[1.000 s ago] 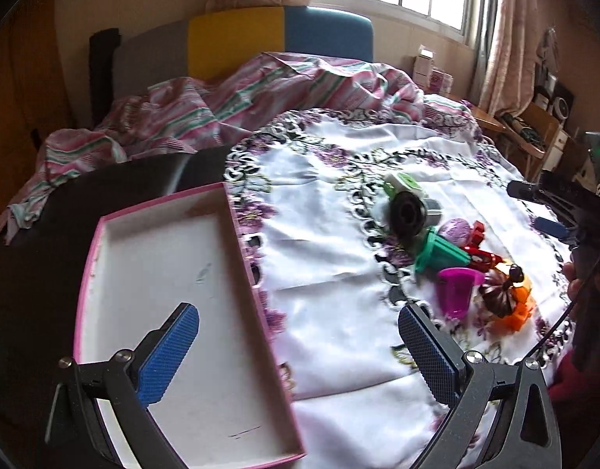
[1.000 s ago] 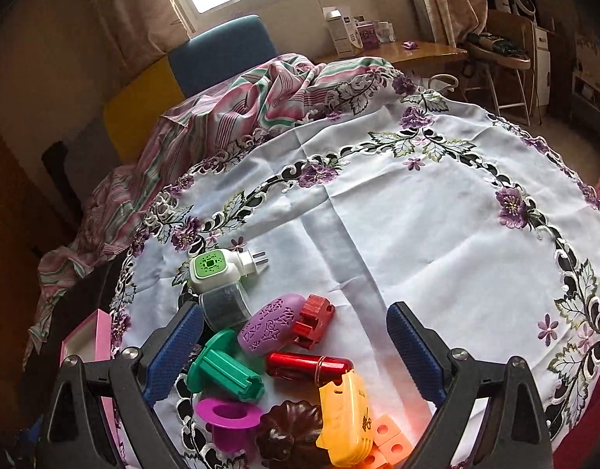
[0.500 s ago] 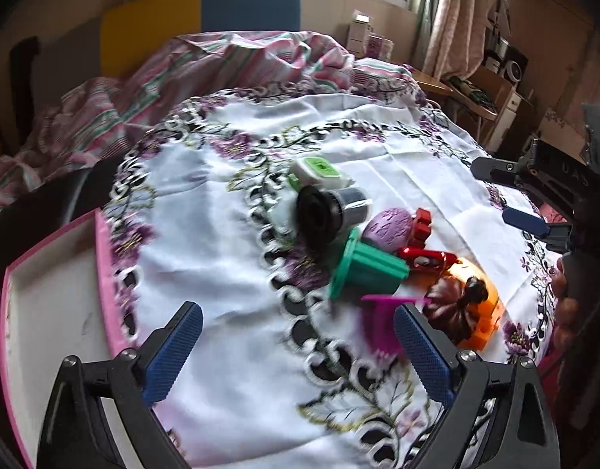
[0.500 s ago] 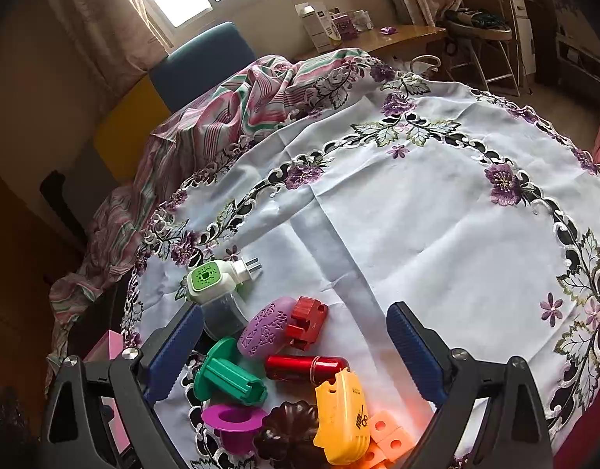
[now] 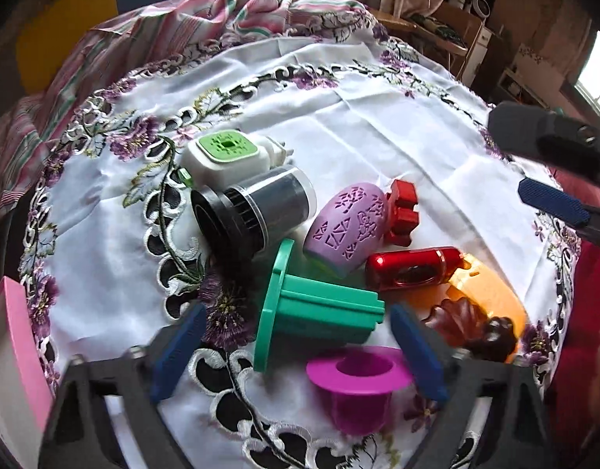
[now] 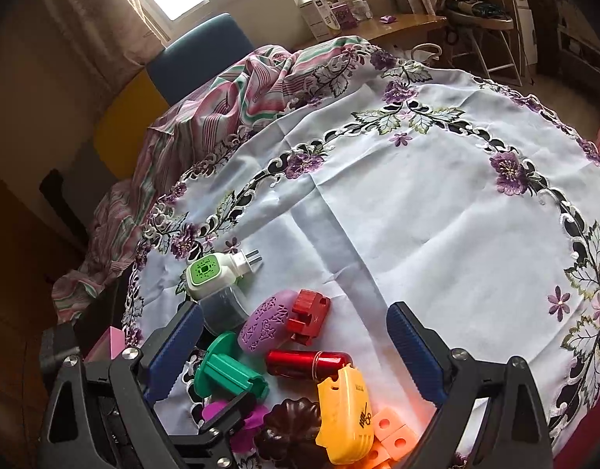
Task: Organize rigid objects
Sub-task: 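Grasp the green spool with the left gripper and lift it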
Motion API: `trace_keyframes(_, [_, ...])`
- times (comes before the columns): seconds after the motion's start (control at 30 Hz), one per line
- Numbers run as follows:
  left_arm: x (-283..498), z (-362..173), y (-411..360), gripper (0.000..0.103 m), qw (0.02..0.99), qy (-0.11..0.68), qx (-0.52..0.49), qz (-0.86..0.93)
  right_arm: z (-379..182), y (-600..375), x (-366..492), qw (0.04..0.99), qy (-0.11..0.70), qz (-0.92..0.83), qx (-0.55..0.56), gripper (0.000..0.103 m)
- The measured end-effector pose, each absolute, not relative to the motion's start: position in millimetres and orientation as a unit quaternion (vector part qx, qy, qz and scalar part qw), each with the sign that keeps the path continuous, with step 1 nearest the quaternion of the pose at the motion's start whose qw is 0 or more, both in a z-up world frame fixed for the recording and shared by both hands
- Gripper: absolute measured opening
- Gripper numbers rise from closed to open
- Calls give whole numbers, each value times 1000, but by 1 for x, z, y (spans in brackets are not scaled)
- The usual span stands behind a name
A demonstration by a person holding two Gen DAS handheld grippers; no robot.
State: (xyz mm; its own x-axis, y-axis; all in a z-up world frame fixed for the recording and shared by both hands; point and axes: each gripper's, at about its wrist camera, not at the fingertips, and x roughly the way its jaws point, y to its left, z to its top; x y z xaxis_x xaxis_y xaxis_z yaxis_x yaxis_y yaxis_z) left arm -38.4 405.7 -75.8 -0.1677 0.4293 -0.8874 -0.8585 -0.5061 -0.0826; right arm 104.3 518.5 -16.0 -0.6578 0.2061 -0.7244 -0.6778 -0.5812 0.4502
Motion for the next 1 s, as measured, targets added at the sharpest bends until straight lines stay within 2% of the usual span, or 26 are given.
trace_keyframes(0.1, [-45,-80,398,62,450,189,-489,723,-16,518,103,267,368,831,-320,96])
trace_keyframes(0.5, [-54,-37,302,60,424,81,-454,780,-21,502,84,208,349,840,-358,83])
trace_keyframes(0.63, [-52,-33,265,60,404,61,-449,795,-21,488,74,178,326,849,-376,83])
trace_keyframes(0.73, [-49,-29,238,60,387,51,-442,808,-17,475,66,137,309,861,-379,75])
trace_keyframes(0.93, [-50,-21,185,61,359,26,-435,826,-21,429,44,63,233,873,-424,74])
trace_keyframes(1.0, [-54,-21,168,61,347,20,-435,831,-31,418,38,53,209,865,-452,69])
